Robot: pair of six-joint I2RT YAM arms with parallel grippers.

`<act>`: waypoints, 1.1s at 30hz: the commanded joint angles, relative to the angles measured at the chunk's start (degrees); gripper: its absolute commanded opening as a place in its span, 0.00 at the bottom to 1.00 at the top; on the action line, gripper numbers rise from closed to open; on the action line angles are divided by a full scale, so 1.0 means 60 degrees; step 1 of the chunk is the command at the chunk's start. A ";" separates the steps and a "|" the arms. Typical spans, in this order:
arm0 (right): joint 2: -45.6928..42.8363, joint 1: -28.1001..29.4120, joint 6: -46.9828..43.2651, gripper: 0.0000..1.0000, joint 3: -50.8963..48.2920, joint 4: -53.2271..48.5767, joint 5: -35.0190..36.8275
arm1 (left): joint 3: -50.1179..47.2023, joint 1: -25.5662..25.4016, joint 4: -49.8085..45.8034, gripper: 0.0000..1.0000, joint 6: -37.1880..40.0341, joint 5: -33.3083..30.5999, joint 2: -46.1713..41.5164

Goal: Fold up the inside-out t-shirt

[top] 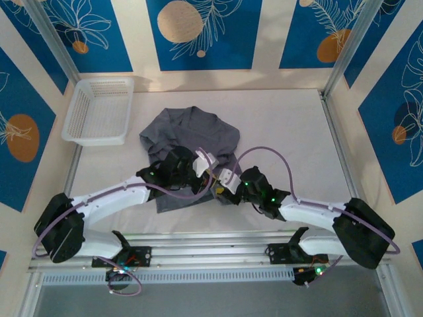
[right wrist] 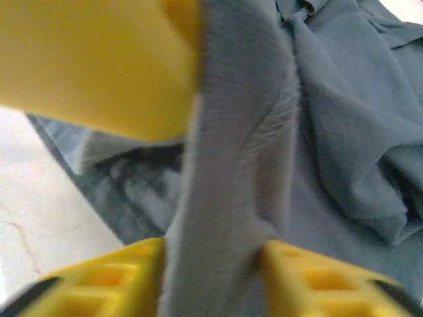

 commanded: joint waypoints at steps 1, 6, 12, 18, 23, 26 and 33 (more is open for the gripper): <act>0.0050 0.0026 -0.0357 0.00 0.0684 0.0854 -0.0708 | -0.0166 0.0070 -0.0106 0.00 0.0353 -0.0113 -0.0456; -0.0137 -0.0156 0.1780 0.00 0.1319 -0.0001 -0.1517 | -0.1714 0.0056 0.1624 0.44 0.0463 -0.0604 -0.0551; -0.0306 -0.0395 0.2555 0.00 0.1470 -0.0202 -0.2258 | -0.2537 0.0041 0.3487 0.94 0.0200 -0.1204 0.0716; -0.0496 -0.0553 0.3190 0.00 0.1676 -0.0550 -0.1881 | -0.2173 -0.0009 0.4373 0.99 0.0287 -0.2072 0.1697; -0.1085 -0.1406 0.4510 0.00 0.1935 -0.0956 -0.1592 | -0.2613 -0.0234 0.5284 0.99 0.0998 -0.1488 0.1942; -0.1320 -0.1851 0.4872 0.00 0.2084 -0.1195 -0.1818 | -0.2903 -0.0409 0.5590 0.99 0.1195 -0.1361 0.1772; -0.1321 -0.2009 0.4995 0.00 0.2234 -0.1392 -0.2260 | -0.3360 -0.0445 0.5300 0.99 0.1226 -0.1916 0.0729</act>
